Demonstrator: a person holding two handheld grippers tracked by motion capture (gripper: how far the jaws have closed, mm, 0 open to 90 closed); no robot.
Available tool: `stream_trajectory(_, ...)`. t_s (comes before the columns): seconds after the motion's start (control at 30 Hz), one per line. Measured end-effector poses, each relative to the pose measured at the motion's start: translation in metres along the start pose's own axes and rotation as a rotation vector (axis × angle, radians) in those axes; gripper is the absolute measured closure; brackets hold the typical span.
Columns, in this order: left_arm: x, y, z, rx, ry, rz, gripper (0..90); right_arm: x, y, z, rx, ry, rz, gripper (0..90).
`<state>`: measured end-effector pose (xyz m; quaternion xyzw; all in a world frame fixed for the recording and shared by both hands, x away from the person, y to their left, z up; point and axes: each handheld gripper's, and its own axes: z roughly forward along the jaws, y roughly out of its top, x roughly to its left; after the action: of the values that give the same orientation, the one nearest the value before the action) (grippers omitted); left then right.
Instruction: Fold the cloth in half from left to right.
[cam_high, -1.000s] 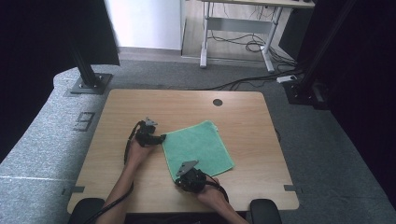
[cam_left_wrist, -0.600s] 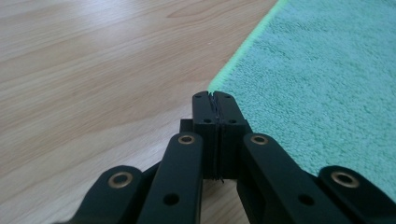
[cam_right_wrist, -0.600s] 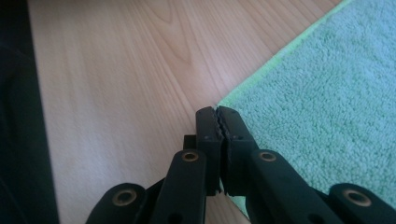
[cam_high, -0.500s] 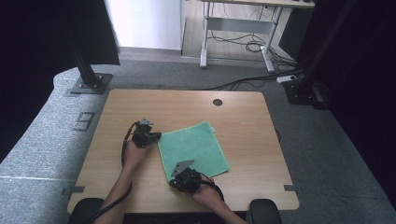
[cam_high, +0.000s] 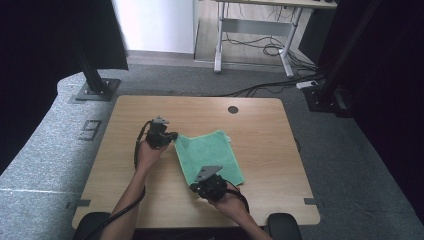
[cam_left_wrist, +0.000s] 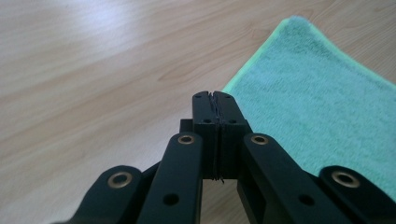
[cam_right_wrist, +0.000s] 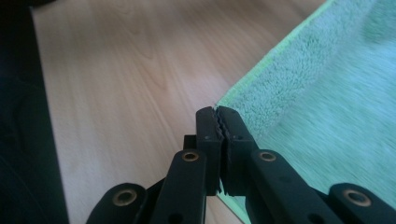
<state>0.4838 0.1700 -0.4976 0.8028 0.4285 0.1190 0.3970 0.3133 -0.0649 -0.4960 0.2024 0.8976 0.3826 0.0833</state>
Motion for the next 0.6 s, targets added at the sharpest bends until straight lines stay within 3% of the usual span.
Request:
stream_trajectory(0.23,-0.012,0.017,0.010,-0.012,-0.016,0.008,88.3,-0.018,-0.017,-0.020,-0.021,-0.055,0.050,86.7)
stream_trajectory(0.6,-0.034,0.044,0.030,-0.027,-0.028,0.049,88.1,-0.034,-0.032,-0.041,-0.044,-0.112,0.091,86.7)
